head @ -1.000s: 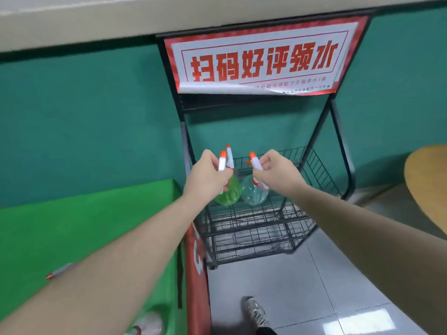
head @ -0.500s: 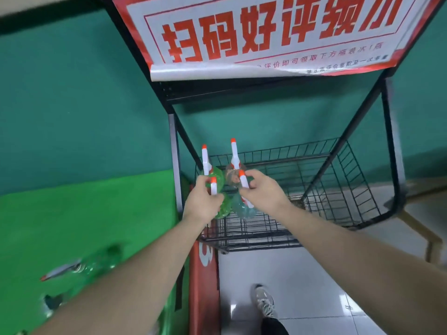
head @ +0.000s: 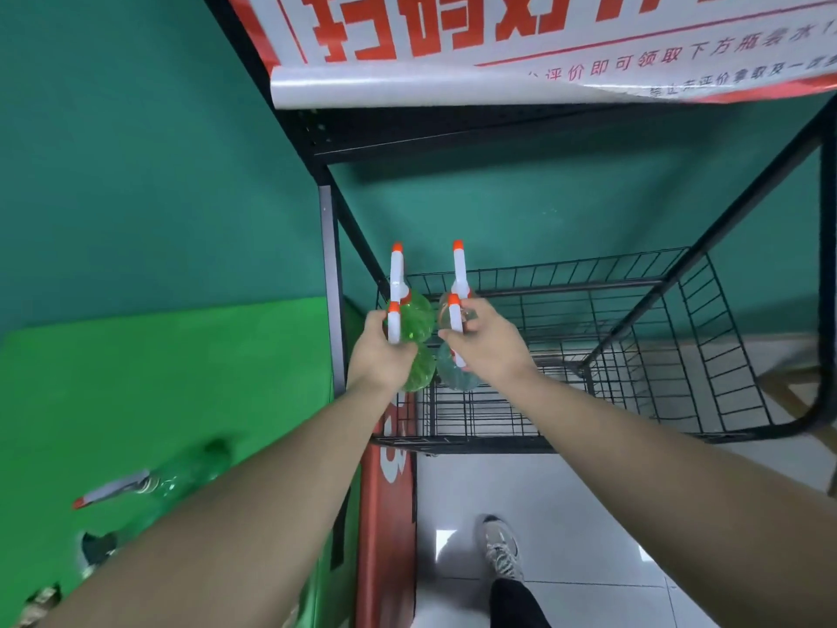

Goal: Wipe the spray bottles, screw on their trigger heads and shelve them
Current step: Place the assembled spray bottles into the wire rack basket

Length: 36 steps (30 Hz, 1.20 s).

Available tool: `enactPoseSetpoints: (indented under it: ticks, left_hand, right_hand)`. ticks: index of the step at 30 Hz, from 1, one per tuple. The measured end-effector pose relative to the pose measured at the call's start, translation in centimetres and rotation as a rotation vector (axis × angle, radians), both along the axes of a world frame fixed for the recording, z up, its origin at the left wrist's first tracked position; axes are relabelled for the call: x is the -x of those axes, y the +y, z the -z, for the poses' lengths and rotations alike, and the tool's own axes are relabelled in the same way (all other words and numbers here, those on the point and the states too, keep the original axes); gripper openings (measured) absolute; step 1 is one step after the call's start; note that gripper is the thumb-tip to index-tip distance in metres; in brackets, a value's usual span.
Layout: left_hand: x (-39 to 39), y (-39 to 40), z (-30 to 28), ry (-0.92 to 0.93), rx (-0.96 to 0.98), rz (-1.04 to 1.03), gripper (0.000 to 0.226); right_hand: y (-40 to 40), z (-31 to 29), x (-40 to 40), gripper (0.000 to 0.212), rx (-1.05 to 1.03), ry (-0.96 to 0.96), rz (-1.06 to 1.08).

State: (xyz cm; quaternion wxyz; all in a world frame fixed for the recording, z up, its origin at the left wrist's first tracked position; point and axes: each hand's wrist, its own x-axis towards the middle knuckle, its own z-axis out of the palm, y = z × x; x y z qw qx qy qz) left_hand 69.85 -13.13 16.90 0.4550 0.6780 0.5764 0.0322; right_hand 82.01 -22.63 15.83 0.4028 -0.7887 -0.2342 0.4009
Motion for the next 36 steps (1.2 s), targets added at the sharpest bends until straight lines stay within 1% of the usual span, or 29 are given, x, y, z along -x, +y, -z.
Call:
enactPoseSetpoints:
  ticks: [2,5,7,10,13,15,18,22,26,29,32,34,36]
  left_hand:
    - [-0.1,0.1,-0.1,0.003,0.024,-0.02,0.041]
    - [0.2,-0.2,-0.4,0.025,0.018,0.011,0.054]
    - [0.5,-0.7,-0.9,0.05,-0.007,0.047,0.059]
    - [1.3,-1.5,-1.8,0.07,-0.07,0.093,0.061]
    - [2.6,-2.3,-2.5,0.005,-0.065,0.115,0.059]
    - [4.1,-2.8,-3.0,-0.023,-0.067,0.16,0.054]
    - [7.3,-3.8,-4.1,-0.063,-0.109,0.21,0.046]
    - [13.8,-4.9,-5.3,-0.123,-0.153,0.19,0.025]
    - [23.0,-4.9,-5.2,-0.029,-0.182,0.191,0.025]
    - [31.3,-4.5,-5.1,0.04,-0.201,0.139,0.028]
    - [39.0,-4.3,-4.9,0.135,-0.232,0.092,0.033]
    - [42.8,-4.3,-4.2,0.181,-0.227,0.076,0.037]
    - [45.4,-4.4,-3.6,0.249,-0.232,0.131,0.043]
  right_hand:
    - [-0.1,0.0,-0.1,0.05,0.018,-0.047,-0.024]
    - [-0.9,-0.8,-0.3,0.051,0.05,-0.096,-0.028]
    - [-1.4,-1.7,-0.3,0.052,0.087,-0.13,-0.025]
    - [-2.1,-3.2,-0.1,0.058,0.128,-0.188,-0.032]
    - [-3.0,-4.4,0.9,0.064,0.117,-0.226,0.013]
    - [-3.9,-5.0,2.4,0.064,0.097,-0.276,0.04]
    - [-5.3,-6.4,5.7,0.054,0.057,-0.334,0.066]
    - [-6.9,-7.9,12.3,0.046,-0.008,-0.321,0.059]
    - [-6.9,-8.3,21.3,0.036,0.019,-0.248,-0.069]
    - [-5.8,-7.3,28.2,0.032,0.068,-0.235,-0.254]
    - [-4.7,-5.9,34.2,0.037,0.146,-0.228,-0.475]
    - [-4.1,-5.0,37.2,0.044,0.214,-0.257,-0.61]
    - [-3.6,-3.8,39.4,0.051,0.265,-0.288,-0.692]
